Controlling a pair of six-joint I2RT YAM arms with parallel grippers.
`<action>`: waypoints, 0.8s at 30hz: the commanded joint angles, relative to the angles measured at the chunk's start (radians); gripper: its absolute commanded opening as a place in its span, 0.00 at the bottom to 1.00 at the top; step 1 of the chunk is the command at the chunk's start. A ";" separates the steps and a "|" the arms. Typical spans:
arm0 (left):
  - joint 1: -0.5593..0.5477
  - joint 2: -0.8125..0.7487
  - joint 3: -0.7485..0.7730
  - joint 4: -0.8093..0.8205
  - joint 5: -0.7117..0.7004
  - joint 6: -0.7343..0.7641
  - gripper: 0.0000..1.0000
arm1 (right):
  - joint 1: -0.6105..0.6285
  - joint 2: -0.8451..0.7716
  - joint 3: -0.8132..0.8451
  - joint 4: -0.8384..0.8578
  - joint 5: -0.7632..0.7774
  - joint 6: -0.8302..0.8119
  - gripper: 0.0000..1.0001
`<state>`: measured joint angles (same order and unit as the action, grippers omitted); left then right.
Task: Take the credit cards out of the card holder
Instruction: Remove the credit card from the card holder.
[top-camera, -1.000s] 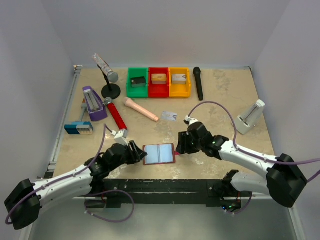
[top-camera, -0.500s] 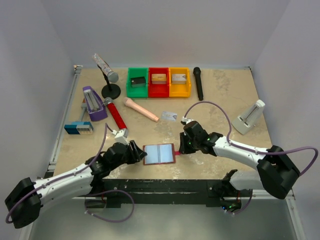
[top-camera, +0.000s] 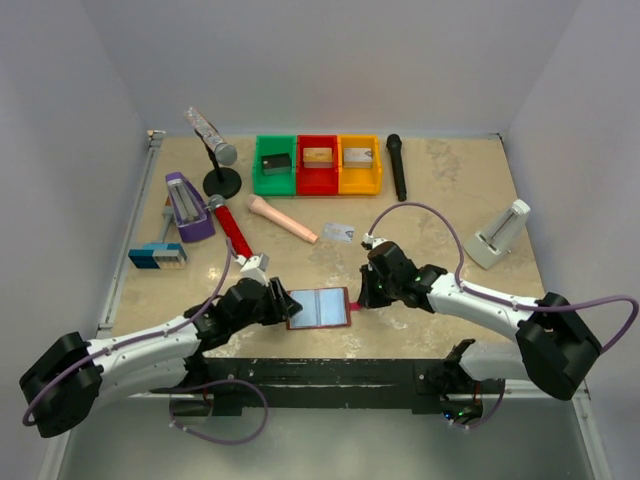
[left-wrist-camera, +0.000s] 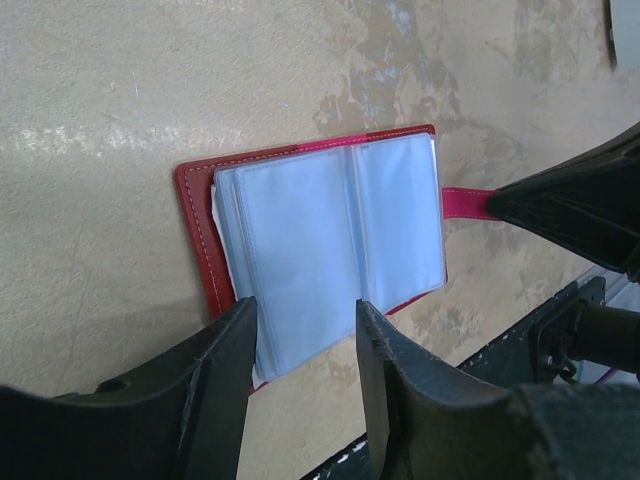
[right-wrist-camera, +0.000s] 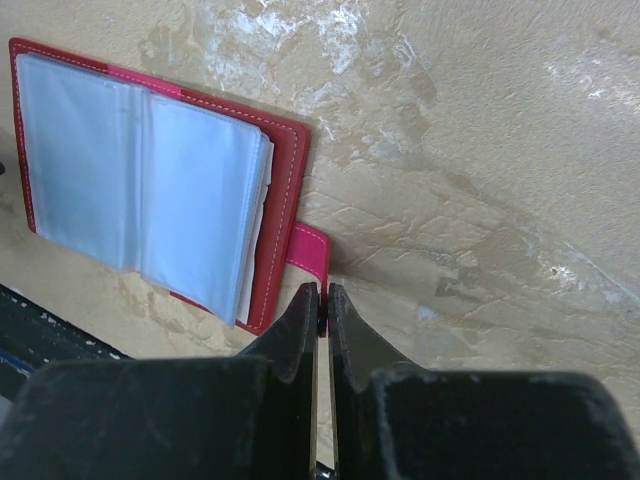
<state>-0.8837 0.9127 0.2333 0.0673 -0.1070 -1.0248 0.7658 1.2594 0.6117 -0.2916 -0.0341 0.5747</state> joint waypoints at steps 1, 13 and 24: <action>-0.004 0.041 0.041 0.057 0.015 0.026 0.48 | 0.004 -0.017 0.006 0.014 -0.018 -0.009 0.00; -0.008 0.083 0.041 0.094 0.018 0.026 0.48 | 0.004 -0.002 -0.001 0.026 -0.035 -0.010 0.00; -0.014 0.141 0.038 0.146 0.032 0.014 0.48 | 0.003 0.009 -0.003 0.043 -0.053 -0.010 0.00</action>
<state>-0.8871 1.0454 0.2398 0.1421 -0.0902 -1.0260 0.7658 1.2602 0.6113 -0.2871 -0.0708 0.5747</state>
